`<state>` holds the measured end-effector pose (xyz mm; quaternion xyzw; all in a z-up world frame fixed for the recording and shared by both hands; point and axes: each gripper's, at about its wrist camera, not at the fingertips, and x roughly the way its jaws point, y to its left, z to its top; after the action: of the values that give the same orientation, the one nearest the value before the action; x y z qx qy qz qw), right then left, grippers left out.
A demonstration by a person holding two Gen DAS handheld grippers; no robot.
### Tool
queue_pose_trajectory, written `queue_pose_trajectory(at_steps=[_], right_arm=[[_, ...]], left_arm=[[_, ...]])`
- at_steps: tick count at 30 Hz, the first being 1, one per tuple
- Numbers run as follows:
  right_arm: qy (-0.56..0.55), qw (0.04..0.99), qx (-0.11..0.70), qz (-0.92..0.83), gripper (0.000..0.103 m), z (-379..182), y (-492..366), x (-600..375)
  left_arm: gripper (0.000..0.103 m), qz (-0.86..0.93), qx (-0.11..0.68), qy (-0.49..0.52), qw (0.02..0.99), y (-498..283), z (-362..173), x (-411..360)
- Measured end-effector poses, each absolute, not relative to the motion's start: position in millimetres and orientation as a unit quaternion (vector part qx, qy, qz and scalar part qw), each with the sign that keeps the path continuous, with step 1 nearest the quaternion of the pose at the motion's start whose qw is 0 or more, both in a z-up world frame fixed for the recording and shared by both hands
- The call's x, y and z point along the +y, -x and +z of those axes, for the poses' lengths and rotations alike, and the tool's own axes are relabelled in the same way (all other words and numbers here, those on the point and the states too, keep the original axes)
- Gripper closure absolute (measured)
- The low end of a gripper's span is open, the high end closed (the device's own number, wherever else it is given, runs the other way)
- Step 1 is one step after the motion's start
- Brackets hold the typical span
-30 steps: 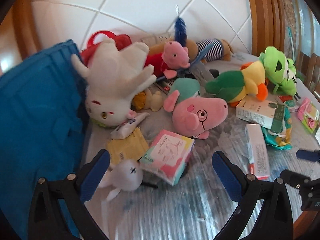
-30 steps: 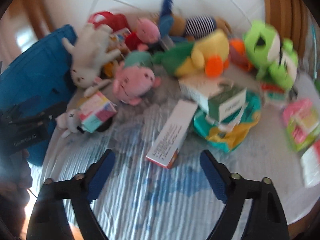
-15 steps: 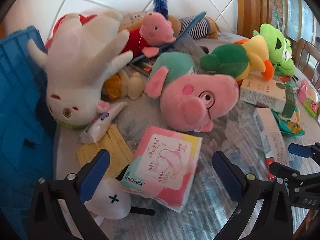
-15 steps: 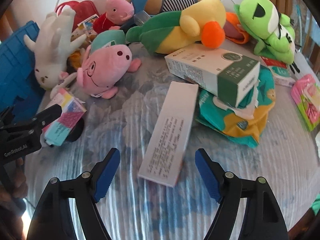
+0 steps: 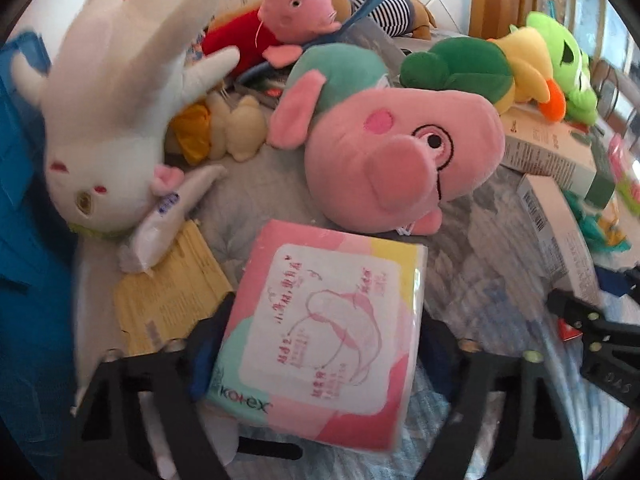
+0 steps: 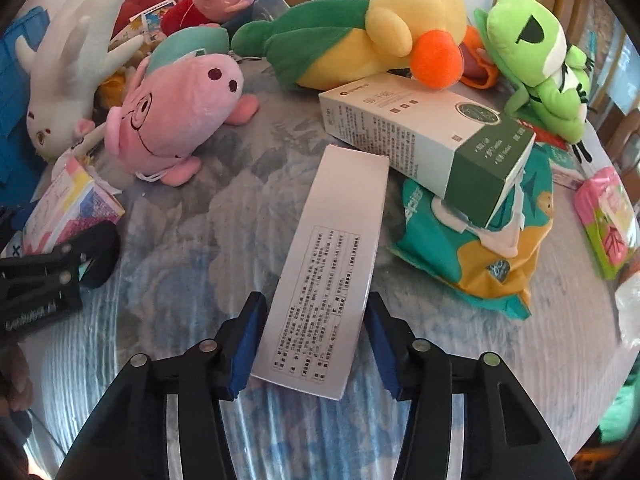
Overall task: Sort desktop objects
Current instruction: 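Close the left tool on the Kotex pack while the right tool grasps the white box, then lift the Kotex pack and white box with both tools and carry them over the blue crate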
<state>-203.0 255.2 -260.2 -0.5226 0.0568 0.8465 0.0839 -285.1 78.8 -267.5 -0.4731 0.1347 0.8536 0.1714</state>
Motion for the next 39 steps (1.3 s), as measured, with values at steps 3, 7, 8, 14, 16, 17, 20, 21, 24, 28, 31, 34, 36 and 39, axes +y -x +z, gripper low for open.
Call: queue_pose_trajectory(at_steps=[3,7,8,14,16,17,20,21,24,28,31,34,36,39], right_arm=[[0.522,0.083,0.05,0.847,0.057,-260,204,257],[0.521,0.069,0.058,0.849,0.06,-259,203,265],[0.522,0.067,0.059,0.848,0.06,-258,203,267],[0.516,0.06,0.06,0.852,0.061,-249,198,278],[0.511,0.058,0.058,0.856,0.061,-243,196,281],[0.508,0.056,0.057,0.858,0.061,-240,195,282],[0.503,0.05,0.057,0.861,0.062,-230,191,285],[0.501,0.048,0.057,0.862,0.062,-226,190,285],[0.489,0.044,0.054,0.87,0.062,-219,180,281],[0.47,0.034,0.057,0.88,0.062,-200,171,280],[0.451,0.023,0.06,0.89,0.062,-180,166,278],[0.429,0.007,0.061,0.901,0.062,-158,166,270],[0.412,-0.006,0.058,0.909,0.062,-139,161,267],[0.384,-0.029,0.054,0.921,0.062,-108,154,261]], left_arm=[[0.032,0.854,0.127,0.477,0.166,287,-267,76],[0.037,0.863,0.124,0.465,0.152,281,-262,74],[0.037,0.866,0.121,0.462,0.149,279,-260,73],[0.037,0.879,0.132,0.436,0.141,268,-249,79],[0.037,0.882,0.138,0.428,0.14,264,-243,82],[0.037,0.883,0.138,0.426,0.14,261,-240,83],[0.037,0.886,0.14,0.42,0.138,254,-232,86],[0.037,0.887,0.141,0.417,0.138,251,-229,87],[0.037,0.892,0.141,0.409,0.134,245,-218,89],[0.037,0.899,0.138,0.396,0.126,235,-199,90],[0.037,0.907,0.136,0.381,0.116,226,-179,90],[0.037,0.917,0.127,0.364,0.105,217,-154,89],[0.037,0.924,0.123,0.349,0.098,209,-137,89],[0.037,0.935,0.116,0.323,0.088,195,-108,88]])
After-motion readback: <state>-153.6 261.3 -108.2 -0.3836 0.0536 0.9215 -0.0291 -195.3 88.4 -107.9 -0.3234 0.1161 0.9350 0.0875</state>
